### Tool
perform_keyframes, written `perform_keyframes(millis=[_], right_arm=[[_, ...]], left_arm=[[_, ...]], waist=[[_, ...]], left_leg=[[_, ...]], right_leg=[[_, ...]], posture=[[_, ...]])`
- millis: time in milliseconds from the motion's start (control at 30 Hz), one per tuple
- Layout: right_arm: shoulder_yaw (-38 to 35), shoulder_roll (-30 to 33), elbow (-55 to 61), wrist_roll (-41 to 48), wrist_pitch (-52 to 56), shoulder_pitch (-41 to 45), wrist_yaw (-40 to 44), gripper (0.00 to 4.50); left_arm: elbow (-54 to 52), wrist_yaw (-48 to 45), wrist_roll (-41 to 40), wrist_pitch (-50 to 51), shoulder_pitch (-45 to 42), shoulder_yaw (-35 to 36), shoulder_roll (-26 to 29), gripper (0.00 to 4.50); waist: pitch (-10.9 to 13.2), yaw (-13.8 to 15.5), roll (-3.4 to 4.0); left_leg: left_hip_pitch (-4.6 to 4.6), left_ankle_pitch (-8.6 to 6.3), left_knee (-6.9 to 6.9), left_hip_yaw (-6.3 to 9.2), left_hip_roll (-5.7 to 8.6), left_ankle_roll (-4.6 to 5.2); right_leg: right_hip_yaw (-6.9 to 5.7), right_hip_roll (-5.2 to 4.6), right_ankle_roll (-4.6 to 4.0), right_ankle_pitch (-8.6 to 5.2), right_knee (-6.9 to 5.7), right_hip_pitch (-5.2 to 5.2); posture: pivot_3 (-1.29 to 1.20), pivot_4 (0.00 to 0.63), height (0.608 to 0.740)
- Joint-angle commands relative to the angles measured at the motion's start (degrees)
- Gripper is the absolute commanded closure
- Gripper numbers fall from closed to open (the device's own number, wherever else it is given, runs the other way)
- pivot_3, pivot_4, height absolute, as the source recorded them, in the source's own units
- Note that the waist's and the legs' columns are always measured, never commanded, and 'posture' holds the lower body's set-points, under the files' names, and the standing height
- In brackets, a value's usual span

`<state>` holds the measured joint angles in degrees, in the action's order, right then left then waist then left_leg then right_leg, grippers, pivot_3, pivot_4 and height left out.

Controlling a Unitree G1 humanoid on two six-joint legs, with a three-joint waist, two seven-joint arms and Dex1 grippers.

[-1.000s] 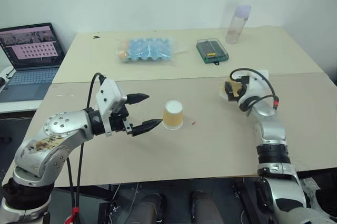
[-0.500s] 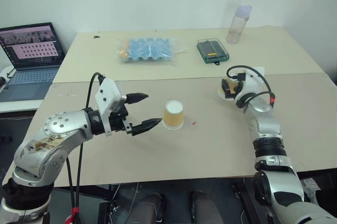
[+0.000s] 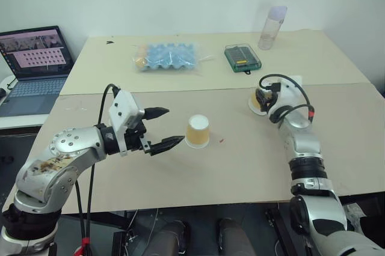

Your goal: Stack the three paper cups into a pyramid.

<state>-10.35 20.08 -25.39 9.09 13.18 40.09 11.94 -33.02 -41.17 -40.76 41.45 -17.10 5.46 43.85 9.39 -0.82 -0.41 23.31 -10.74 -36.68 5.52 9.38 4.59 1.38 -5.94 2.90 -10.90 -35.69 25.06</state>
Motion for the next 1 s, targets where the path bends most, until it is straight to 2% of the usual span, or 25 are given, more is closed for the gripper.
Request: perform_keyframes(millis=[33, 167, 300, 400, 500, 700, 1000], right_arm=[[-2.04, 5.96, 11.01, 6.0, 3.87, -0.77, 10.26, 2.0], [-0.46, 13.94, 18.75, 12.74, 10.0, -5.0, 26.3, 2.0], [4.49, 21.51, 20.37, 12.54, 9.62, -9.84, 39.99, 2.0], [8.2, 23.86, 21.32, 11.73, 7.75, -12.01, 46.45, 2.0], [10.25, 23.49, 20.34, 10.57, 5.89, -11.73, 48.65, 2.0], [13.91, 19.74, 16.73, 6.41, 3.59, -8.52, 47.42, 2.0], [14.9, 17.19, 20.99, 7.28, 5.25, -9.88, 48.82, 2.0]], left_arm=[[-1.82, 0.12, -0.32, -0.31, -0.12, 1.01, 0.28, 0.0], [-2.08, 0.38, -0.55, -0.05, -0.05, 1.01, 0.12, 0.0], [-2.31, 0.57, -0.75, 0.13, -0.06, 1.07, -0.02, 0.0], [-2.54, 0.7, -1.12, 0.35, -0.12, 1.36, 0.01, 0.0], [-2.63, 0.76, -1.21, 0.44, -0.11, 1.44, 0.07, 0.0], [-2.78, 0.62, -1.35, 0.7, -0.18, 1.52, 0.27, 0.0], [-2.61, 0.54, -1.4, 0.84, -0.43, 1.75, 0.79, 0.0]], waist=[[0.0, 0.09, 0.0], [0.0, 0.49, 0.0], [0.0, 0.49, -0.01], [0.0, 0.12, -0.02], [0.01, -0.08, -0.02], [0.01, 0.16, -0.04], [0.0, 0.2, -0.05]], left_leg=[[0.01, 0.0, 0.0, 0.0, 0.0, 0.0], [0.0, -0.06, 0.0, 0.02, -0.01, 0.1], [-0.04, -0.12, 0.0, 0.02, -0.05, 0.19], [-0.06, -0.12, 0.0, 0.01, -0.07, 0.19], [-0.03, -0.12, 0.0, -0.01, -0.1, 0.19], [-0.05, -0.13, -0.01, -0.01, -0.1, 0.18], [-0.06, -0.13, -0.01, 0.0, -0.12, 0.15]], right_leg=[[0.0, 0.0, 0.0, 0.0, 0.0, 0.0], [-0.06, 0.0, 0.02, -0.01, 0.14, -0.03], [-0.14, -0.03, 0.03, 0.0, 0.29, -0.24], [-0.19, -0.09, 0.03, 0.0, 0.33, -0.28], [-0.18, -0.17, 0.02, 0.0, 0.33, -0.24], [-0.24, -0.13, 0.02, 0.02, 0.36, -0.25], [-0.24, -0.09, -0.01, 0.04, 0.35, -0.14]], posture=[[0.0, 0.15, 0.74], [0.0, 0.15, 0.74], [0.0, 0.15, 0.74], [0.0, 0.15, 0.74], [0.0, 0.15, 0.74], [0.0, 0.15, 0.74], [0.0, 0.15, 0.74]])
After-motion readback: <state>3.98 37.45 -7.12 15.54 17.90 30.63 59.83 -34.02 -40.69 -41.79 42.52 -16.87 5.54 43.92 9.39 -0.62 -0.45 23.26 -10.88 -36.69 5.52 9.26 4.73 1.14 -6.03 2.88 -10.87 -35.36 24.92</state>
